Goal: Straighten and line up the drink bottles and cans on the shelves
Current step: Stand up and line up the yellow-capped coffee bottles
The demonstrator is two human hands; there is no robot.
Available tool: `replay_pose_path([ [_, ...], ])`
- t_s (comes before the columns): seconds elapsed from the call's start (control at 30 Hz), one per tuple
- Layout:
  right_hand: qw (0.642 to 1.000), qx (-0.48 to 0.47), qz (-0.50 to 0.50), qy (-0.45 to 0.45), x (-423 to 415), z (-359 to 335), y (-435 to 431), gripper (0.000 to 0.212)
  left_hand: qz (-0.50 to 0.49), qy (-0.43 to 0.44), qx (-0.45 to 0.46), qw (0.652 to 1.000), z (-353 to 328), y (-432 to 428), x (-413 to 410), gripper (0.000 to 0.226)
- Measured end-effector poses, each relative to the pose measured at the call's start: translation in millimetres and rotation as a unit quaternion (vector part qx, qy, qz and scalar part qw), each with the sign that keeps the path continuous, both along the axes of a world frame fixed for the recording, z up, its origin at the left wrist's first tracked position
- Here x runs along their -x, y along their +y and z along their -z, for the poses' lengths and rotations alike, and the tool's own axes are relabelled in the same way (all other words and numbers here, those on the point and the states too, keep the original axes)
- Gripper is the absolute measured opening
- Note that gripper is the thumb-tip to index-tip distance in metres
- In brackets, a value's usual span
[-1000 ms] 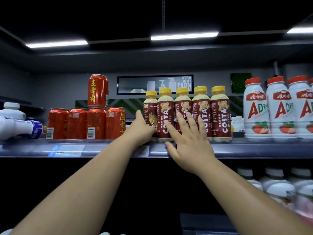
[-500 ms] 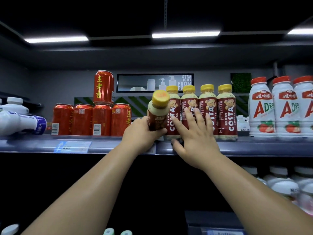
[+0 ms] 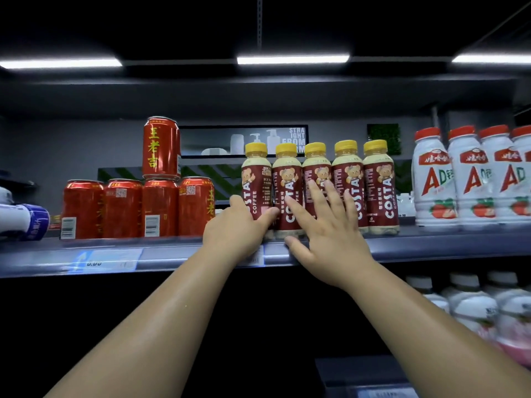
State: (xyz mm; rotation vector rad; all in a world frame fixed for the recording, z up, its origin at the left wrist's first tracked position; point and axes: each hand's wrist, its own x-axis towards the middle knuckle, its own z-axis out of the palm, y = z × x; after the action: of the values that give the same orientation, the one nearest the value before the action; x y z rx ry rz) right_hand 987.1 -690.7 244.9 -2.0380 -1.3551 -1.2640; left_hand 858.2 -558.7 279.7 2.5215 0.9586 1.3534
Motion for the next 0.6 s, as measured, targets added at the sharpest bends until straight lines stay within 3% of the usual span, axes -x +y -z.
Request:
replay_pose_path([
  [0.13, 1.0, 0.007, -0.002, 0.008, -1.1, -0.6, -0.3, 0.071, 0.03, 0.007, 0.01, 0.999, 0.8, 3.6, 4.2, 0.052],
  [0.33, 1.0, 0.016, 0.001, 0.009, -0.5, -0.3, -2.2, 0.069, 0.012, 0.018, -0.039, 0.999, 4.4, 3.8, 2.2, 0.07],
  [0.47, 1.0, 0.024, 0.011, 0.013, 1.4, 0.6, -4.6, 0.067, 0.036, -0.006, -0.028, 0.999, 4.7, 4.7, 2.4, 0.052],
  [0.6, 0.999, 0.041, 0.019, 0.012, 2.4, 0.7, -6.4, 0.066, 0.027, -0.011, -0.055, 0.998, 8.4, 4.7, 5.2, 0.058],
])
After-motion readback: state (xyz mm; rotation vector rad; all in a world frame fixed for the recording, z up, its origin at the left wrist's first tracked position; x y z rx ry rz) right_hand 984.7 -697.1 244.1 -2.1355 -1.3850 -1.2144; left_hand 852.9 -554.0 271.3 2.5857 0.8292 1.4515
